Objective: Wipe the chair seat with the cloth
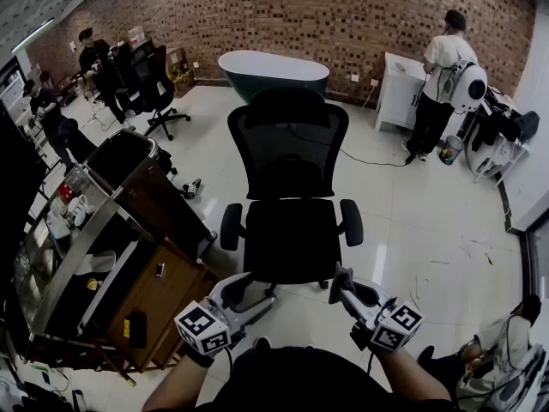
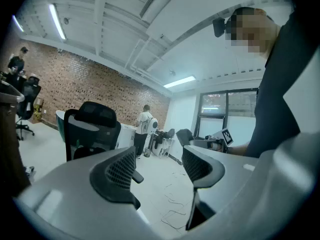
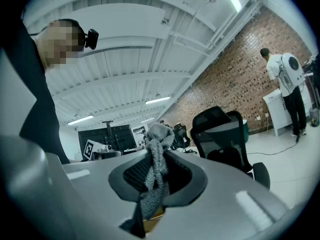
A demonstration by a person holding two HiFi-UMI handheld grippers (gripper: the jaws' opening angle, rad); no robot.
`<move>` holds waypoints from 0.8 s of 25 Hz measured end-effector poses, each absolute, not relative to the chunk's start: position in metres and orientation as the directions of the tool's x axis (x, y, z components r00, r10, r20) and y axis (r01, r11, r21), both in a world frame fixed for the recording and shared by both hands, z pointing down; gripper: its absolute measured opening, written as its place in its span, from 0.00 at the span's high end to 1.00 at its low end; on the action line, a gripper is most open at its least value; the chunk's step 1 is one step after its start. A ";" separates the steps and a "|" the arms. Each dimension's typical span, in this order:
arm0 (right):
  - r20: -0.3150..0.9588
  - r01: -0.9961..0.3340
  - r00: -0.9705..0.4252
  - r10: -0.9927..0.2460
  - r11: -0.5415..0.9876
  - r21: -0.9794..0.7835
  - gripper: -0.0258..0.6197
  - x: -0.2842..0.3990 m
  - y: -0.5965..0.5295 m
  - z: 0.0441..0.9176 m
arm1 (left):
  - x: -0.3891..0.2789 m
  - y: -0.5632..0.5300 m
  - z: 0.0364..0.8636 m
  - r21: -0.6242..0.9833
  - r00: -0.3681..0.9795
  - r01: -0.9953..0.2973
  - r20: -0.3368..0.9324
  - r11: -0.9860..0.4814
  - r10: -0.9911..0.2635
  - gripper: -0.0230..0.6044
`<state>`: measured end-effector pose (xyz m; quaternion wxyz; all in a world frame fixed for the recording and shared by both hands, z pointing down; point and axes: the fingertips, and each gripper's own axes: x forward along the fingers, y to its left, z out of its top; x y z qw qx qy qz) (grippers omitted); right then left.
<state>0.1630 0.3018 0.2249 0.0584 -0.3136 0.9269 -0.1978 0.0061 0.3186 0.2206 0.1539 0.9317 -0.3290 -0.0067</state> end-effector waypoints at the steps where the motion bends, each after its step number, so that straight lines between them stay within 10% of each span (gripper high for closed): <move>1: 0.017 -0.557 -0.798 -0.602 0.727 -0.402 0.88 0.165 0.300 0.227 | 0.009 0.317 0.221 0.290 0.781 -0.614 0.089 -0.734 -0.619 0.45; 20: 0.055 -0.531 -0.822 -0.566 0.729 -0.433 0.88 0.135 0.219 0.260 | -0.019 0.240 0.255 0.339 0.744 -0.652 0.117 -0.678 -0.658 0.45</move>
